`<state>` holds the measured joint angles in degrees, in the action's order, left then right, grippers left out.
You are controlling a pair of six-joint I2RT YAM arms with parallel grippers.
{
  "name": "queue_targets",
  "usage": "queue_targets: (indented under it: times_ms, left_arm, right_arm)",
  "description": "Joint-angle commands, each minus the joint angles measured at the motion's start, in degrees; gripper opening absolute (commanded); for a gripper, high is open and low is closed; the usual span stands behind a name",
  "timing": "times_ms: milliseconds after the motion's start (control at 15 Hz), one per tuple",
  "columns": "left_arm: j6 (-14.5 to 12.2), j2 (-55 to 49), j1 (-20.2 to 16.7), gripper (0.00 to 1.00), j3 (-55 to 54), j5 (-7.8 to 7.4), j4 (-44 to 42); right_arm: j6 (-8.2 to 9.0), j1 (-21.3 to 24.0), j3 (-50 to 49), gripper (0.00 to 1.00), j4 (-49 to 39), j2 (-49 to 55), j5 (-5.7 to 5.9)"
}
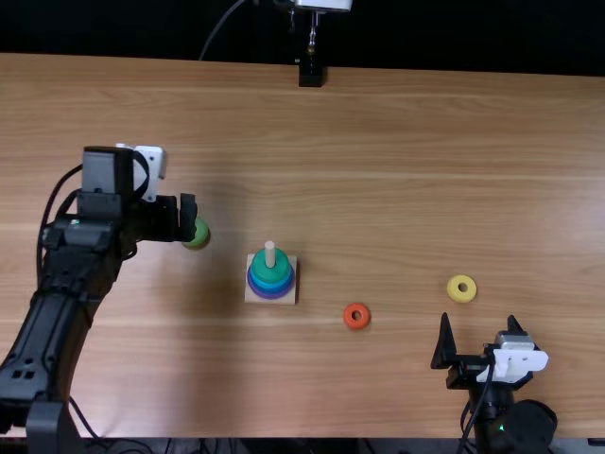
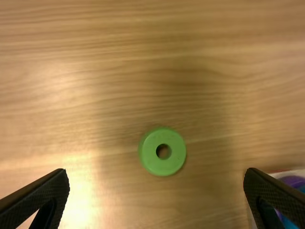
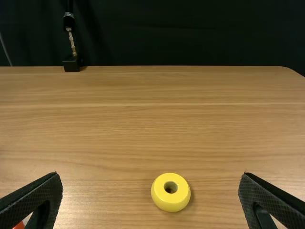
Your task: Build the Hanoi tower: stack the rings onto the peg from bottom to top in this color order: purple, dark blue, light blue, dark green, light green, yellow, orange.
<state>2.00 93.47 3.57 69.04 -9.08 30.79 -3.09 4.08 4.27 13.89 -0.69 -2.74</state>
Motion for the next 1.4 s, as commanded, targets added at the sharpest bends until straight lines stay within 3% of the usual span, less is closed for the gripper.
queue_targets:
  times_ms: [0, 67, 133, 867, 1333]
  left_arm:
    - [-8.4, 3.0, 0.8, 1.00, 2.1, 2.75, 0.3]
    - [-10.4, 5.1, 0.8, 1.00, 2.1, 3.60, 0.3]
    - [-10.6, 6.9, 0.8, 1.00, 2.2, 3.70, 0.2]
    - [-11.0, 18.0, 5.0, 1.00, 7.3, 2.86, -0.1]
    - [-11.1, 20.9, 5.3, 1.00, 7.7, 2.54, 0.0]
  right_arm:
    - [-0.18, 0.6, -3.5, 1.00, 4.6, 0.7, -0.32]
    - [-0.18, 0.6, -3.5, 1.00, 4.6, 0.7, -0.32]
    - [-0.18, 0.6, -3.5, 1.00, 4.6, 0.7, -0.32]
    - [-0.18, 0.6, -3.5, 1.00, 4.6, 0.7, -0.32]
    - [-0.18, 0.6, -3.5, 1.00, 4.6, 0.7, -0.32]
